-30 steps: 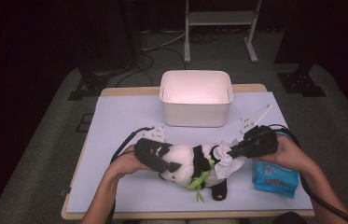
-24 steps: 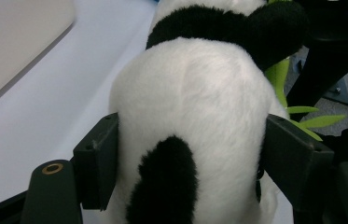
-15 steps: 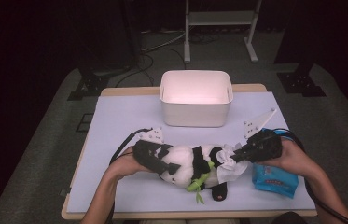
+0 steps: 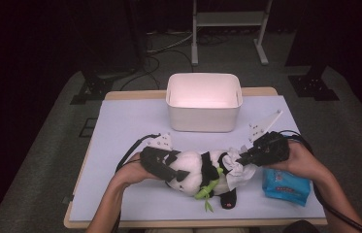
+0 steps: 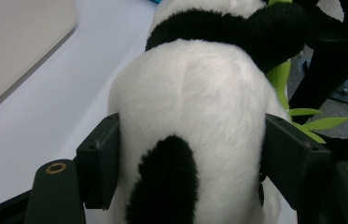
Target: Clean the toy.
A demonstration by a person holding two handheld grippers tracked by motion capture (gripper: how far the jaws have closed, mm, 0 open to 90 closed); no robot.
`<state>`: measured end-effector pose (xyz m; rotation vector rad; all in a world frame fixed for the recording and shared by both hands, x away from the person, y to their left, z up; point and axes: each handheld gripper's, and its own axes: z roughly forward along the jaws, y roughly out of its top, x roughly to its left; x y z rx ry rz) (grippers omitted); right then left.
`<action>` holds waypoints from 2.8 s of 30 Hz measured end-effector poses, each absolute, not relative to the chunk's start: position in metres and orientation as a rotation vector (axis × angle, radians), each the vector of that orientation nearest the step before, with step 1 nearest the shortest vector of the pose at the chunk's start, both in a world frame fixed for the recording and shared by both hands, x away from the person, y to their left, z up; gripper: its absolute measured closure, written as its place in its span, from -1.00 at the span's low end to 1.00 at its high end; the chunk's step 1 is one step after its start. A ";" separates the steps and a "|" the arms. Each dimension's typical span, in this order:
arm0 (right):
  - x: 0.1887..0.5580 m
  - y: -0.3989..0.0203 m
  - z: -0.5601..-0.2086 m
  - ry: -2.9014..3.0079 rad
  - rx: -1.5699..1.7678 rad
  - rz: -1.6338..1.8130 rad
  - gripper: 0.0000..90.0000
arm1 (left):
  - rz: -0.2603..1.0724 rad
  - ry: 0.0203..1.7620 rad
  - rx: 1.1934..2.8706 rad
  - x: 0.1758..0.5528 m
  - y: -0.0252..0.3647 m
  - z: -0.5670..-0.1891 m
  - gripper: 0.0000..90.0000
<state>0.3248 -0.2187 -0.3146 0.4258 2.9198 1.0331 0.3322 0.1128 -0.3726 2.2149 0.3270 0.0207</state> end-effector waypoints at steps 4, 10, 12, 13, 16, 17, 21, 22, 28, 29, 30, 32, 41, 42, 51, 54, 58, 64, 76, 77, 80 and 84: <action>0.329 -0.207 -0.312 2.925 0.393 1.041 0.87 | 0.023 0.328 2.216 0.332 0.111 -0.372 -0.39; 0.337 -0.180 -0.309 2.953 0.331 1.009 0.87 | 0.025 0.331 2.219 0.331 0.111 -0.371 -0.39; 0.340 -0.171 -0.308 2.966 0.314 0.993 0.87 | 0.025 0.330 2.215 0.331 0.111 -0.371 -0.39; 0.341 -0.167 -0.308 2.969 0.304 0.991 0.87 | 0.025 0.330 2.211 0.331 0.111 -0.372 -0.39; 0.345 -0.151 -0.309 2.994 0.269 0.953 0.87 | 0.029 0.328 2.202 0.330 0.112 -0.372 -0.39; 0.346 -0.145 -0.310 3.000 0.254 0.943 0.87 | 0.028 0.330 2.197 0.329 0.112 -0.373 -0.39; 0.350 -0.124 -0.311 3.011 0.201 0.926 0.87 | 0.032 0.328 2.190 0.328 0.113 -0.373 -0.38; 0.350 -0.118 -0.311 3.009 0.193 0.932 0.87 | 0.032 0.328 2.191 0.328 0.113 -0.373 -0.38; 0.356 -0.101 -0.309 3.027 0.169 0.992 0.87 | 0.032 0.327 2.189 0.328 0.114 -0.374 -0.38; 0.357 -0.100 -0.309 3.029 0.168 1.002 0.87 | 0.032 0.326 2.190 0.328 0.114 -0.374 -0.38; 0.358 -0.097 -0.309 3.031 0.168 1.012 0.87 | 0.032 0.325 2.190 0.329 0.114 -0.374 -0.38; 0.359 -0.092 -0.309 3.029 0.159 1.024 0.87 | 0.028 0.328 2.189 0.328 0.114 -0.374 -0.38; 0.357 -0.101 -0.307 3.027 0.172 0.969 0.87 | 0.030 0.323 2.187 0.328 0.116 -0.375 -0.39; 0.357 -0.106 -0.307 3.026 0.183 0.960 0.87 | 0.030 0.324 2.188 0.327 0.116 -0.375 -0.39; 0.346 -0.154 -0.308 3.002 0.307 0.955 0.87 | 0.017 0.332 2.191 0.328 0.117 -0.375 -0.39; 0.340 -0.168 -0.306 2.978 0.324 0.975 0.87 | 0.013 0.334 2.195 0.328 0.117 -0.374 -0.39; 0.334 -0.184 -0.306 2.962 0.357 0.990 0.87 | 0.007 0.339 2.203 0.328 0.117 -0.373 -0.40; 0.325 -0.203 -0.309 2.942 0.400 1.009 0.87 | 0.003 0.348 2.218 0.329 0.116 -0.372 -0.42; 0.317 -0.220 -0.320 2.917 0.423 1.072 0.87 | -0.031 0.386 2.280 0.333 0.110 -0.363 -0.59; 0.317 -0.220 -0.320 2.919 0.430 1.073 0.87 | -0.035 0.390 2.288 0.334 0.109 -0.362 -0.62; 0.316 -0.218 -0.321 2.919 0.424 1.071 0.87 | -0.046 0.388 2.317 0.337 0.105 -0.360 -0.69; 0.315 -0.219 -0.323 2.915 0.409 1.074 0.87 | -0.063 0.394 2.332 0.339 0.100 -0.358 -0.75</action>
